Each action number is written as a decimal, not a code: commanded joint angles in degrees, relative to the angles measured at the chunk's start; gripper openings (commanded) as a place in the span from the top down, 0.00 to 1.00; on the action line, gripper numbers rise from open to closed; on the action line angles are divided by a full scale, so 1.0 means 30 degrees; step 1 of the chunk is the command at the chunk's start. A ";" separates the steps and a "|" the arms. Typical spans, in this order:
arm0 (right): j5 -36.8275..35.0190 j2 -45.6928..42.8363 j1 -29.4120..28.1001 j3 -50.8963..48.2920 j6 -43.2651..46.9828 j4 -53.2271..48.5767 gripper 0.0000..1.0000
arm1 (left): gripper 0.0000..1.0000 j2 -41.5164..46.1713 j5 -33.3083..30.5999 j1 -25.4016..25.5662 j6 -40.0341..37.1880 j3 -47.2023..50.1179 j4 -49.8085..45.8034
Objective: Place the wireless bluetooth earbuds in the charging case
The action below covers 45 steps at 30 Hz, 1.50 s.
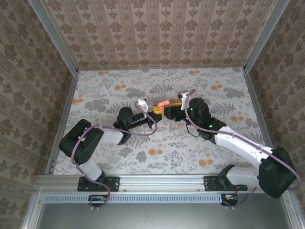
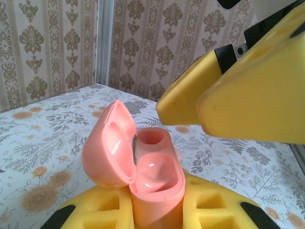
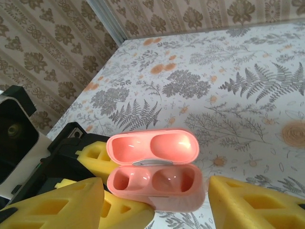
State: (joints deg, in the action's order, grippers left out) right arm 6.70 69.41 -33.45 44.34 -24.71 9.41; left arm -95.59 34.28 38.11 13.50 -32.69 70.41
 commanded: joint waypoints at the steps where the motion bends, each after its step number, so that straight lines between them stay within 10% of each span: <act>1: 0.1224 -0.0402 0.0458 0.1152 -0.0640 -0.2103 0.40 | 0.88 0.0326 -0.0250 -0.0244 -0.0474 0.0368 0.1029; 19: 0.5761 0.7519 0.5931 0.9795 0.6434 -1.9191 0.44 | 0.89 0.2425 -0.1130 -0.0592 -0.1982 0.3067 -0.0898; 45: 0.6918 1.6395 0.5738 1.3446 0.8027 -2.0074 0.48 | 0.88 0.3300 -0.1529 -0.0749 -0.3137 0.3365 -0.3197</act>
State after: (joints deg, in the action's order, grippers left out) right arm 26.26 117.51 -15.77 83.85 -2.15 -47.90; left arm -86.50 29.91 36.23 4.86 -22.85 60.64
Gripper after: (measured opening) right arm 0.524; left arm 0.196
